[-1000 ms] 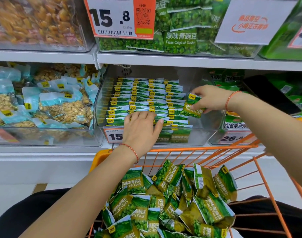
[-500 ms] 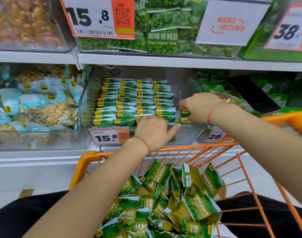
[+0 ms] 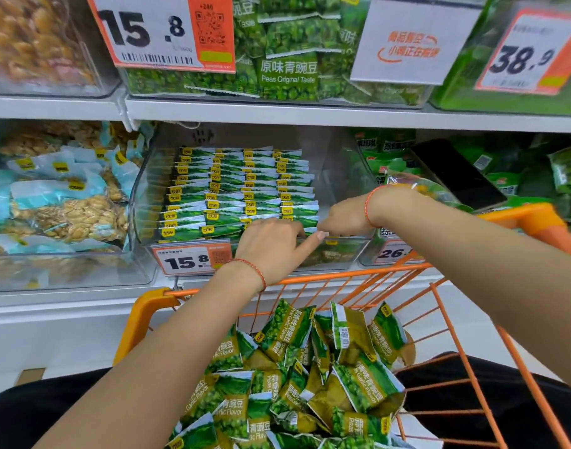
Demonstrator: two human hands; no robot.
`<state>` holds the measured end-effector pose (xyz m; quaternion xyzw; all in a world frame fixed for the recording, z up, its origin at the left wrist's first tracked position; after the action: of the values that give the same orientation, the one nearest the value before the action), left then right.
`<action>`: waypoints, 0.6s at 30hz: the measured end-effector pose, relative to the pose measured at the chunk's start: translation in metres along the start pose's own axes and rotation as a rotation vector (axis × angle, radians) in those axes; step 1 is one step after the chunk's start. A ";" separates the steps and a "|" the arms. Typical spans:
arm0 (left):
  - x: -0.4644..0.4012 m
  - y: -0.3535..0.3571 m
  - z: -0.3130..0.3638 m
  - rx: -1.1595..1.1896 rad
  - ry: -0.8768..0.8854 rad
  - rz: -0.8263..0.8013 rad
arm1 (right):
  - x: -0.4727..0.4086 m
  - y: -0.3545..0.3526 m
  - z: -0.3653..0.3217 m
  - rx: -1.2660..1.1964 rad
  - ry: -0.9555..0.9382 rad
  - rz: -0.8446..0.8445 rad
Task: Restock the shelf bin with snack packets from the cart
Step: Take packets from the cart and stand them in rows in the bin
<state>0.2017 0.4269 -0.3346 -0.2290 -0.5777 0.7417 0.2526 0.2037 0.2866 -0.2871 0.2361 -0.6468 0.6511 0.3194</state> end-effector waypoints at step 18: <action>0.053 -0.056 -0.037 0.290 -0.015 0.012 | 0.012 0.018 -0.005 -0.326 -0.040 0.200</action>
<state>0.1905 0.4999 -0.2913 -0.1879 -0.4651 0.8204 0.2743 0.1829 0.2934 -0.2913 0.1287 -0.7700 0.5616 0.2743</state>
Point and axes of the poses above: each hand's wrist, its own x-axis away from the middle knuckle, its own y-axis out of the palm, z = x × y, the point moved 2 cm from there along -x, towards the middle knuckle, and after that the axes turned 5 degrees about -z, right-handed, at the moved point
